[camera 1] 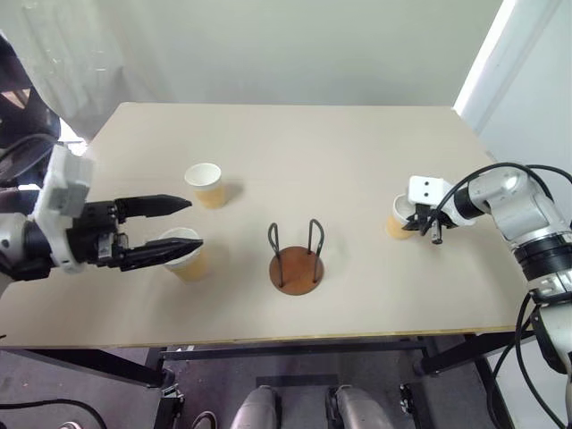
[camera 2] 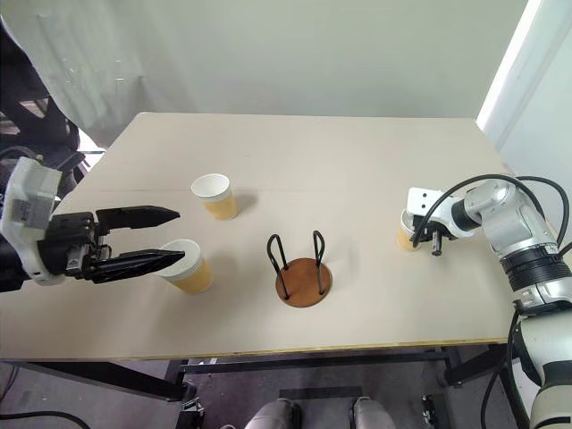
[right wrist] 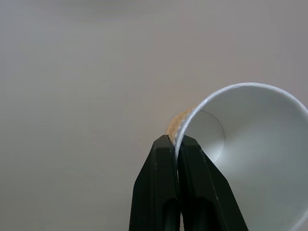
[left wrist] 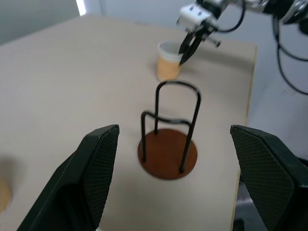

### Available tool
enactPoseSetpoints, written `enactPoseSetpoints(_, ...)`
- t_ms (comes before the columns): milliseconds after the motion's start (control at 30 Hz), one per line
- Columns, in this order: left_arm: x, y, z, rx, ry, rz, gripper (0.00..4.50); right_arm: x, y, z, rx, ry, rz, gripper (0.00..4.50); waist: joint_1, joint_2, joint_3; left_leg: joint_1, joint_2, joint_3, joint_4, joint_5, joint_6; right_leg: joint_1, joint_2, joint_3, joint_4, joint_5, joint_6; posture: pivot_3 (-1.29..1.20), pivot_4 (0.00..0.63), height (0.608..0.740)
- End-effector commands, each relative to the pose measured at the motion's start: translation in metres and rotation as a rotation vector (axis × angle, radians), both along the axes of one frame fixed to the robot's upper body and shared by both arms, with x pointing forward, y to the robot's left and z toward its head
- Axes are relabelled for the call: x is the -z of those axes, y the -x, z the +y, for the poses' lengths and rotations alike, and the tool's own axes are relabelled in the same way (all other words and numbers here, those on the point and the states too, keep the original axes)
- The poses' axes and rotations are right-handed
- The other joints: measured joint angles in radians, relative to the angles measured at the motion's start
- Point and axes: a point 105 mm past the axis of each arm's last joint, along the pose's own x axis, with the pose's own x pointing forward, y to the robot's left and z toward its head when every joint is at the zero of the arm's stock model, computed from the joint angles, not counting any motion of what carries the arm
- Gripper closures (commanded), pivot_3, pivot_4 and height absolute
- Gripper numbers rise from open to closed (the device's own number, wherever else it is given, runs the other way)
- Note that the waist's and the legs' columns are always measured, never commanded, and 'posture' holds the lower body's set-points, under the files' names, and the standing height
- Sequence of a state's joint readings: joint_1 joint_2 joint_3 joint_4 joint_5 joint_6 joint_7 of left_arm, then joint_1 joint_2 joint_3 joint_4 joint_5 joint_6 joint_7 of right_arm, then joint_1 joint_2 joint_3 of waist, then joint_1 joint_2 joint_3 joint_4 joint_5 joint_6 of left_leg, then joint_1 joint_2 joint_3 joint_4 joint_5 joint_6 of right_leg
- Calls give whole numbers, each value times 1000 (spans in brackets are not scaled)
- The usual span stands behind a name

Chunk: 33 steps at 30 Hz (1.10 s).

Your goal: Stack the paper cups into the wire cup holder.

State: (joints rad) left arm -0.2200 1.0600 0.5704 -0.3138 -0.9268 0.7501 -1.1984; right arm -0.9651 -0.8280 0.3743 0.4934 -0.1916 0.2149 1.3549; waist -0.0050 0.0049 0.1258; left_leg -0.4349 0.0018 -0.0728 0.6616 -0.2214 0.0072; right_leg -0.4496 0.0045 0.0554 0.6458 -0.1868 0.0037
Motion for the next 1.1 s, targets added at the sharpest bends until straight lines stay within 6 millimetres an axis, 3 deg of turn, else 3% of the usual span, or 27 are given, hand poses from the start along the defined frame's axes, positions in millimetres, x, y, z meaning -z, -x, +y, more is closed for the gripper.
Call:
enactPoseSetpoints(33, -8, 8, 4, 4, 44, -63, 535, -17, 0, 1, -19, -2, -51, 4465, 0, 0, 0, 0, 0, 0, 0, 0, 0, 0, 0, 0, 0, 0, 0, 0, 150, 740)
enactPoseSetpoints(200, 6, 9, 12, -52, 77, -64, 535, -28, 4, 4, -49, -23, -56, 4465, -2, 0, 0, 0, 0, 0, 0, 0, 0, 0, 0, 0, 0, 0, 0, 0, 150, 740)
enactPoseSetpoints(333, 11, 13, 11, -74, 115, -94, 535, -61, 18, 17, -156, -73, -88, 4465, -2, 1, 1, 0, 0, 0, 0, 0, 0, 0, 0, 0, 0, 0, 0, 0, 150, 740)
enactPoseSetpoints(500, 18, 19, 10, -96, 138, -107, 535, -118, 50, 50, -354, -171, -158, 4465, -6, 1, 1, 0, 0, 1, 0, 0, 0, 0, 1, 0, 0, -1, -2, 0, 150, 740)
enactPoseSetpoints(567, 23, 20, 12, -110, 146, -103, 535, -145, 71, 79, -473, -289, -168, 4465, -8, 1, 1, 0, 2, 0, 0, 0, 0, 0, 3, 0, -1, -2, -3, 0, 150, 740)
enactPoseSetpoints(667, 27, 21, 13, -123, 151, -102, 535, -164, 102, 116, -611, -462, -100, 4465, -12, 1, 0, 1, 5, 0, 0, 1, -3, 0, 8, 1, -1, -4, -7, 0, 150, 740)
enactPoseSetpoints(733, 30, 21, 13, -129, 152, -98, 535, -160, 108, 132, -634, -488, -77, 4465, -13, 0, 0, 2, 8, 0, -1, 1, -6, 0, 10, 1, -1, -5, -8, 0, 150, 740)
enactPoseSetpoints(933, 39, 21, 14, -149, 144, -81, 535, -133, 100, 170, -584, -503, -52, 4465, -12, 0, 0, 8, 11, 0, -1, 2, -8, 4, 13, 1, 0, -4, -12, 0, 150, 740)
enactPoseSetpoints(1100, 41, 21, 15, -166, 135, -77, 535, -113, 92, 179, -552, -458, -46, 4465, -10, 0, 0, 8, 11, 0, -1, 2, -9, 3, 13, 1, 1, -4, -14, 0, 150, 740)
